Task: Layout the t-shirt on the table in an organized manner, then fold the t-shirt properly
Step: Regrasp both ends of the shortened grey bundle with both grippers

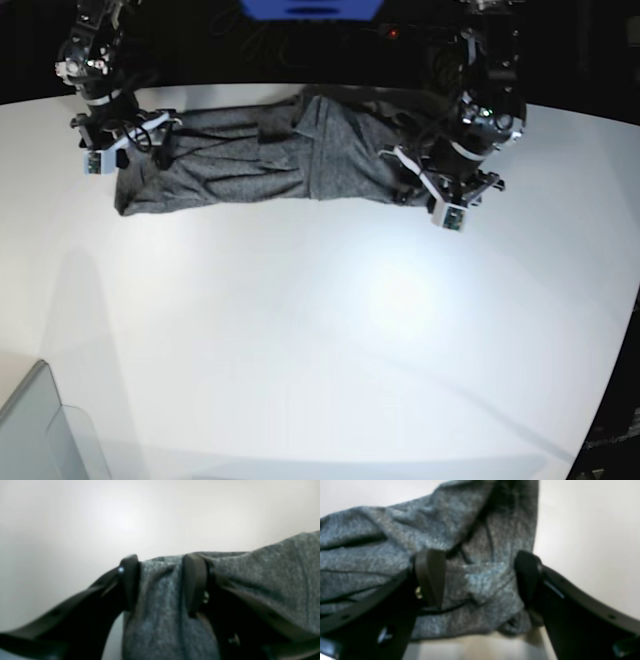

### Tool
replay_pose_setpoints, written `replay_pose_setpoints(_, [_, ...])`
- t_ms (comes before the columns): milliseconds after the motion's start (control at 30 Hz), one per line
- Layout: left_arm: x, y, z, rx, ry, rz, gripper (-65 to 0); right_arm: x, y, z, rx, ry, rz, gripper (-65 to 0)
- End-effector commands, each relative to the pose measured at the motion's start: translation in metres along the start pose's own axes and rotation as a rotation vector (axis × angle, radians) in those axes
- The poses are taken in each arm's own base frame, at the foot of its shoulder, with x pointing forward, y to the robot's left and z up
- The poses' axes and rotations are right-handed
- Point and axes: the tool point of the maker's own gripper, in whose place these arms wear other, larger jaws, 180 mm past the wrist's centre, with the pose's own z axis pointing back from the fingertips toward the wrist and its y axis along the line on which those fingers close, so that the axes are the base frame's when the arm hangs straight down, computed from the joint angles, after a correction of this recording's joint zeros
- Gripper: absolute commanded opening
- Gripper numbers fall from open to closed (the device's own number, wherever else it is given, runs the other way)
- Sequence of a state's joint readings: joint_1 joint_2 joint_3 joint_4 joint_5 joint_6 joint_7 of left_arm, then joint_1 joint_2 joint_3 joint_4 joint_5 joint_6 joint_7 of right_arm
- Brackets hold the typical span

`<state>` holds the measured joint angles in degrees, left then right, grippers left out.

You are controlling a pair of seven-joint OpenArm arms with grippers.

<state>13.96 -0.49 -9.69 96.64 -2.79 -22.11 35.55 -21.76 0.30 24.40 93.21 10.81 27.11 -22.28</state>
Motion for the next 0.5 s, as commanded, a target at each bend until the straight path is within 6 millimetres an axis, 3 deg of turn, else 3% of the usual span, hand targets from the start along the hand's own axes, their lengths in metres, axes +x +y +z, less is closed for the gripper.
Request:
replay_pose_setpoints(0, [0.021, 0.001, 0.004, 0.003, -0.068, -0.007, -36.6, 0.011, -0.001, 0.002, 0.003, -0.042, 0.008, -20.5])
replay_pose_setpoints(267, [0.051, -0.011, 0.021, 0.004, -0.157, -0.009, -36.6, 0.014, 0.002, 0.000, 0.011, -0.049, 0.007, -20.6])
replay_pose_setpoints(467, [0.055, -0.008, 0.033, 0.018, -0.176, -0.028, -36.5, 0.017, 0.003, -0.005, 0.015, -0.052, 0.003, -24.0])
